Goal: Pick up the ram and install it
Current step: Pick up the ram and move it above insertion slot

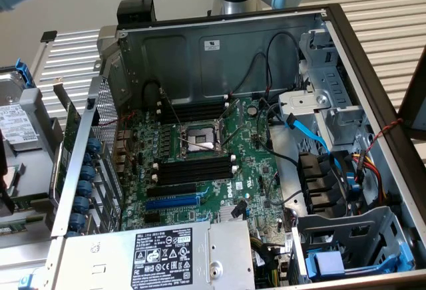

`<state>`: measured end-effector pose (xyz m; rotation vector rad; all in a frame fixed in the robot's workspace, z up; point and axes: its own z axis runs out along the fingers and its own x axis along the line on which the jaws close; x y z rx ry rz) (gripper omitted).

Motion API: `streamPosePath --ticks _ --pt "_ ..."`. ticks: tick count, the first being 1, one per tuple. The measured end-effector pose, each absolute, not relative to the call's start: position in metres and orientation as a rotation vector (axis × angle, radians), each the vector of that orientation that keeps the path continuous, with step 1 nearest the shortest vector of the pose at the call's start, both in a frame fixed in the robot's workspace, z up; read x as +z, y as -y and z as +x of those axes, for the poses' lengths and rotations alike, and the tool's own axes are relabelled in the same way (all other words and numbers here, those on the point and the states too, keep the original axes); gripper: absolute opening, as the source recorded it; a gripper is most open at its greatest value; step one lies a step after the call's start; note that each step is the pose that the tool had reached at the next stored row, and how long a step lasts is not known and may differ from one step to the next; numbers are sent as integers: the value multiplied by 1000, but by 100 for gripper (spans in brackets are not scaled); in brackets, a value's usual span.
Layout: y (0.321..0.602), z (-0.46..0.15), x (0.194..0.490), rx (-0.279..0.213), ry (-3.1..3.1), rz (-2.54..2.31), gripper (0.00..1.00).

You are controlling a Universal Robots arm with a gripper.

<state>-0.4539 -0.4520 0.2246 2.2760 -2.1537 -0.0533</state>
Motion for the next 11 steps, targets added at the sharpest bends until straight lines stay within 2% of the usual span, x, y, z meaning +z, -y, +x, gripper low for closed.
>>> streamPosePath --ticks 11 --pt "452 -454 225 -61 2140 2281 11"
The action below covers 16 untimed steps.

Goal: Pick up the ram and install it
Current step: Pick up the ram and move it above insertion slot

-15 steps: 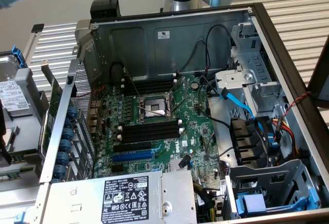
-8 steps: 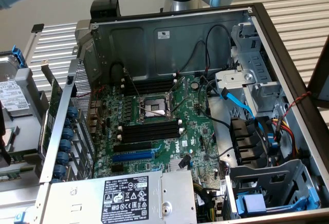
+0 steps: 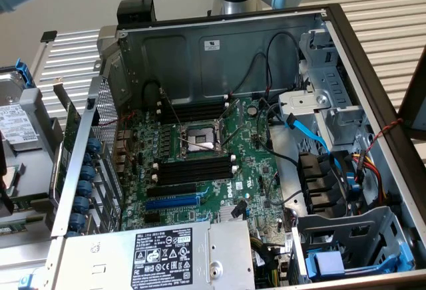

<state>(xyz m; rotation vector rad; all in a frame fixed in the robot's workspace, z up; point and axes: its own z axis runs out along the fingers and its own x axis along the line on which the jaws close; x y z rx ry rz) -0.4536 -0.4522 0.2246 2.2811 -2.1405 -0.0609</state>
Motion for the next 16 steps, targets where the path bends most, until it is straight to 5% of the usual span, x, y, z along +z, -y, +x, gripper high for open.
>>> streamPosePath --ticks 9,16 --pt "452 -454 225 -61 2140 2281 11" --pt "452 -454 225 -61 2140 2281 36"
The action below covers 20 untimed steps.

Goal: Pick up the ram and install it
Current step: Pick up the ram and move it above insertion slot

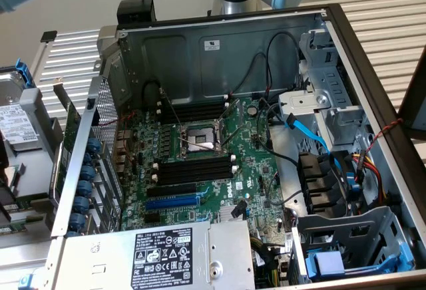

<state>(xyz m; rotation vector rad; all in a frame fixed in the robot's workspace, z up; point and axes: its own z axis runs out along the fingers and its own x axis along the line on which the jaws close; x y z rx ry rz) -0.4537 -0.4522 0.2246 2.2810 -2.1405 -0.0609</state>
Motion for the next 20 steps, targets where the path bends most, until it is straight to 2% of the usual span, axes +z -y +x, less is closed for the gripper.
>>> streamPosePath --ticks 20 --pt "452 -454 213 -61 2140 2281 36"
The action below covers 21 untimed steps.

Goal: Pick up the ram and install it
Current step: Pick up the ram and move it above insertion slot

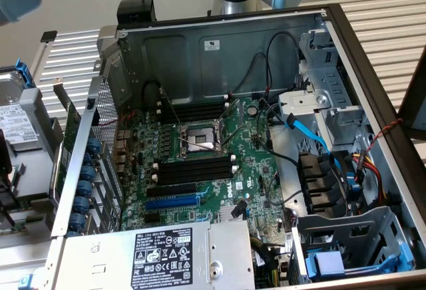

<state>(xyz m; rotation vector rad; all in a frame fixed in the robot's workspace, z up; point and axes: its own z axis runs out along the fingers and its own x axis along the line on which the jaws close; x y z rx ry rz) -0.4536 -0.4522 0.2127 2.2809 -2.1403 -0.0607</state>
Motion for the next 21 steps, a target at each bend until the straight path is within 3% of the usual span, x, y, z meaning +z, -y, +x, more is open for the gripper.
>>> streamPosePath --ticks 21 --pt "452 -454 202 -57 2139 2279 36"
